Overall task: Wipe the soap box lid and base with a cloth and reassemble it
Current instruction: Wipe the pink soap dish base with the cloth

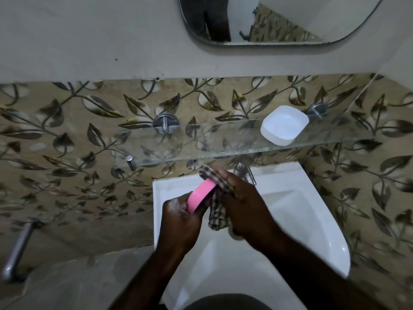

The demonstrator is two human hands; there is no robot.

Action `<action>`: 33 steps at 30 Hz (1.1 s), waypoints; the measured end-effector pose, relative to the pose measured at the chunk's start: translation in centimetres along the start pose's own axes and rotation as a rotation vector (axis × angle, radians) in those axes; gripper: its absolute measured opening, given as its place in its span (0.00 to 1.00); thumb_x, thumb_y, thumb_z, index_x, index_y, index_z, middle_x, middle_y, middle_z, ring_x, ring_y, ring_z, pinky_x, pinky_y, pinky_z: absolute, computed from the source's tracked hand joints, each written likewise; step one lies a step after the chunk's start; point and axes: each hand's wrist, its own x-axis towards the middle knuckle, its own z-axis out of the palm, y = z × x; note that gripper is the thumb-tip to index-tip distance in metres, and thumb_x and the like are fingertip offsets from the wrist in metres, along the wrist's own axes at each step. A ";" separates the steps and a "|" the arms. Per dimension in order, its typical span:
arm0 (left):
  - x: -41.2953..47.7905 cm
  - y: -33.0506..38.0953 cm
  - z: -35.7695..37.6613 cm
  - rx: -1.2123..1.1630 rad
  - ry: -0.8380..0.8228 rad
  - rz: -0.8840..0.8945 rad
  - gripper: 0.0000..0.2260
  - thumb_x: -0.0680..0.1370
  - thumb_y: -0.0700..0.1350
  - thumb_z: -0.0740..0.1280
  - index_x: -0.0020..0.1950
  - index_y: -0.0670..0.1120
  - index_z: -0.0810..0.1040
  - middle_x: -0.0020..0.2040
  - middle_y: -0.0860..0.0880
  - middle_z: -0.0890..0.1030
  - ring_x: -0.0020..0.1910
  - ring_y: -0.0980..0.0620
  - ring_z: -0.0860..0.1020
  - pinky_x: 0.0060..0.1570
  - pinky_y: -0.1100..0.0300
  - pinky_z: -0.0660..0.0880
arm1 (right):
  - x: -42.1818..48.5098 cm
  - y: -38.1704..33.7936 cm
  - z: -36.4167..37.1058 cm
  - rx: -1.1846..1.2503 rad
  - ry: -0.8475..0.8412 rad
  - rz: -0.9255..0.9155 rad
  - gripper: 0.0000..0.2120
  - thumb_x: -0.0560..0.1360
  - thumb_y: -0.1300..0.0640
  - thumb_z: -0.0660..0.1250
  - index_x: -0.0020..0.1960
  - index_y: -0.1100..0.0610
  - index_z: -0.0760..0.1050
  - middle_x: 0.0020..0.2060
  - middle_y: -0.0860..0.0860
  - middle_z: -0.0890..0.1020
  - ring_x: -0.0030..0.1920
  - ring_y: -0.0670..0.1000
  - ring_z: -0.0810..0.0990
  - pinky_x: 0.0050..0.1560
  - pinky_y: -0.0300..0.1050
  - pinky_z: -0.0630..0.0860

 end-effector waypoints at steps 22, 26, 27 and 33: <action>0.4 -0.3 -0.5 0.154 -0.365 -0.090 0.03 0.72 0.45 0.73 0.40 0.46 0.82 0.28 0.50 0.78 0.26 0.57 0.71 0.29 0.62 0.67 | 0.2 1.0 -1.9 -0.597 -0.002 -0.236 0.18 0.73 0.54 0.57 0.55 0.55 0.82 0.52 0.50 0.84 0.55 0.45 0.79 0.60 0.38 0.72; 0.6 -0.7 0.8 0.151 -0.278 0.023 0.13 0.74 0.39 0.69 0.31 0.51 0.78 0.27 0.59 0.79 0.28 0.67 0.73 0.30 0.66 0.68 | -1.1 1.4 1.8 -0.788 0.098 -0.363 0.22 0.73 0.62 0.53 0.61 0.60 0.79 0.58 0.55 0.82 0.62 0.54 0.77 0.70 0.46 0.63; 0.5 -0.7 0.9 0.135 -0.239 0.036 0.16 0.74 0.37 0.69 0.30 0.53 0.76 0.27 0.60 0.79 0.27 0.67 0.74 0.30 0.68 0.68 | -1.4 1.3 2.1 -0.828 0.056 -0.399 0.24 0.73 0.63 0.52 0.63 0.61 0.77 0.61 0.56 0.80 0.66 0.55 0.74 0.73 0.45 0.58; -0.4 -1.5 1.2 0.075 -0.116 -0.039 0.13 0.73 0.52 0.74 0.37 0.43 0.80 0.26 0.52 0.70 0.25 0.55 0.64 0.27 0.59 0.63 | 0.6 3.5 -1.4 -0.781 0.137 -0.289 0.26 0.75 0.65 0.48 0.67 0.59 0.75 0.67 0.55 0.76 0.71 0.53 0.70 0.71 0.56 0.64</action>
